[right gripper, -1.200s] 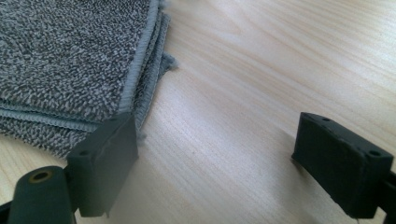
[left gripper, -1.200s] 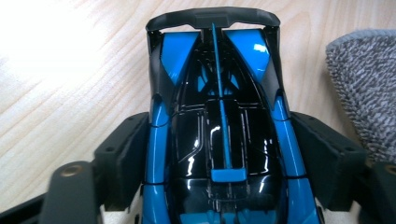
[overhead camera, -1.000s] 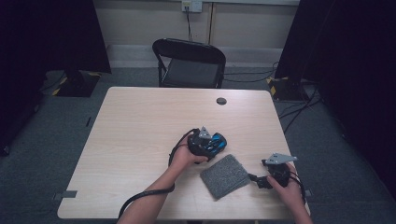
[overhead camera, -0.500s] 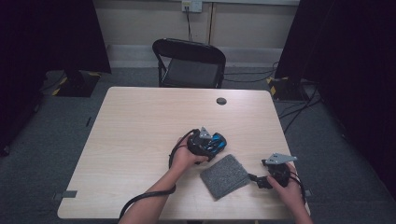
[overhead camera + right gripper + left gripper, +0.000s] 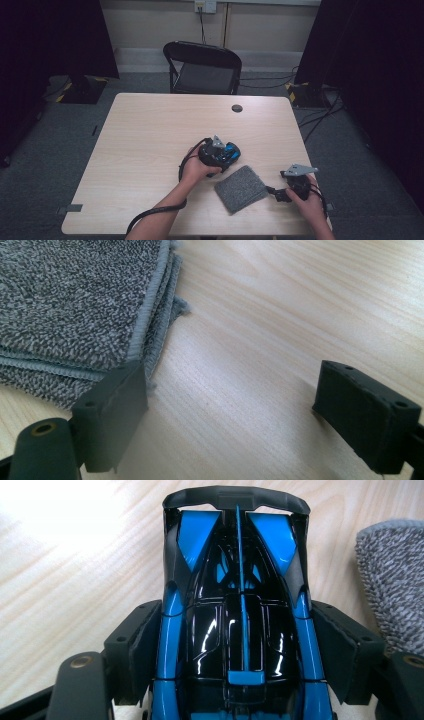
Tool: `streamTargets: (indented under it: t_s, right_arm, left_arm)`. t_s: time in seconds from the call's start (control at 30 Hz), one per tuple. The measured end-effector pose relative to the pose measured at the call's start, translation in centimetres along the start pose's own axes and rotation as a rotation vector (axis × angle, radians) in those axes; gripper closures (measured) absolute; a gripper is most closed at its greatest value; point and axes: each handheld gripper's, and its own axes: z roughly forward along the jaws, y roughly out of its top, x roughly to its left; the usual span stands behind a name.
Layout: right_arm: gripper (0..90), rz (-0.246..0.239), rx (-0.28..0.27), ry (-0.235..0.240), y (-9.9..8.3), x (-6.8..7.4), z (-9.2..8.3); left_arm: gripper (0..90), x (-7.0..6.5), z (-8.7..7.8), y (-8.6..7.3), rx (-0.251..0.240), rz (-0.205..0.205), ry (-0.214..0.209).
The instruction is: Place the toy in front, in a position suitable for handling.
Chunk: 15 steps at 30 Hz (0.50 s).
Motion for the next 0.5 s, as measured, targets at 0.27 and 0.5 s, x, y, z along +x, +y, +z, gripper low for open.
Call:
streamTargets:
  t_s: [0.27,0.5]
  right_arm:
    - [12.9,0.000,0.000,0.001,0.0,0.0,0.0]
    - [12.9,0.000,-0.001,0.001,0.0,0.0,0.0]
  left_arm:
    - [27.9,0.5,-0.9,0.5,0.030,-0.005,0.006]
    - [28.0,1.2,-1.8,0.6,0.032,-0.017,0.014]
